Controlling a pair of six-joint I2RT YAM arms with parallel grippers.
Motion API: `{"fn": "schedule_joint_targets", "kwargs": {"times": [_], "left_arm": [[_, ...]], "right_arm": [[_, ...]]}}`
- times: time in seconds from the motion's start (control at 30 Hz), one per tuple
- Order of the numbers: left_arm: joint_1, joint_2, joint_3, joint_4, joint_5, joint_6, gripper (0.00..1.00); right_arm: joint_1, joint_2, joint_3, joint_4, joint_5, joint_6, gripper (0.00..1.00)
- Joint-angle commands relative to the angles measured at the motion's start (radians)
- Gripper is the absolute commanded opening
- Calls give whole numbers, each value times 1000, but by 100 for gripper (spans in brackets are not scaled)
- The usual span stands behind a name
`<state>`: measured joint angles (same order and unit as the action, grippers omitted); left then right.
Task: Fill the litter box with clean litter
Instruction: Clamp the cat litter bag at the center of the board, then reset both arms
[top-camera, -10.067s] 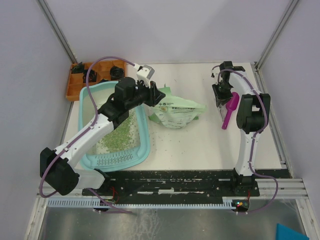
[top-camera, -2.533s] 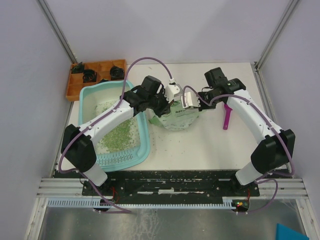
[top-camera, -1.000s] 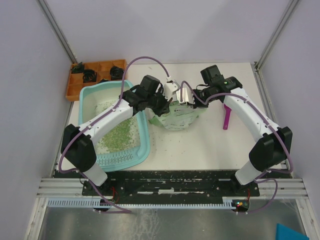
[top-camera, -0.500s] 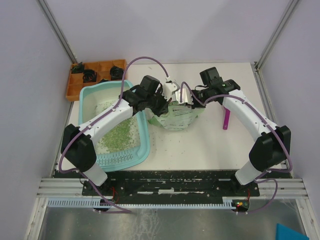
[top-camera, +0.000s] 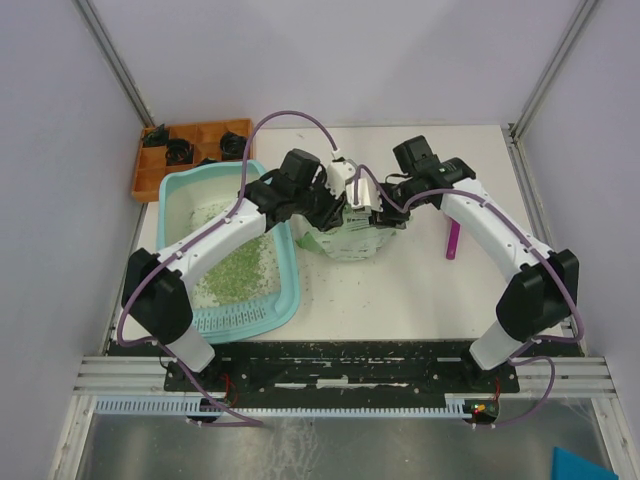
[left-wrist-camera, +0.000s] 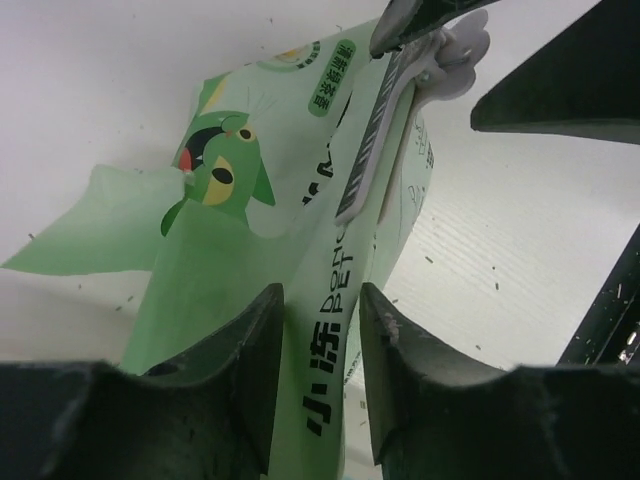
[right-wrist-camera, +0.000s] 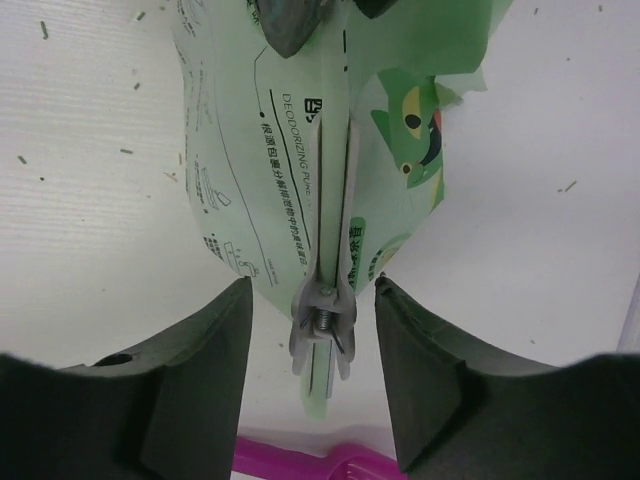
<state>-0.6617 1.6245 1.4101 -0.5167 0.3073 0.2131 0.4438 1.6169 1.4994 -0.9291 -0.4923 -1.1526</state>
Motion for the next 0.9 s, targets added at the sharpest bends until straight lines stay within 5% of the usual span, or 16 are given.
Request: {"fn": "schedule_joint_targets", "kwargs": {"times": [0.0,0.03,0.13,0.63,0.8,0.87], "left_arm": [[-22,-26,21,86,22,-62,49],[-22,-32,16,95,14,-69,71],[-21,-64,-10,127,-14,-83,100],[-6,-364,-139,275,-213,-93,100],[24,-510,-146,370,-430,-91,100],[45,-555,-144,397,-519,-103,100]], "right_arm": [[3,-37,48,-10,14,71,61],[3,-46,50,-9,15,81,62],[-2,-71,53,-2,16,109,64],[-113,-154,155,55,62,352,70],[-206,-4,480,24,180,620,74],[-267,108,688,-55,209,745,92]]}}
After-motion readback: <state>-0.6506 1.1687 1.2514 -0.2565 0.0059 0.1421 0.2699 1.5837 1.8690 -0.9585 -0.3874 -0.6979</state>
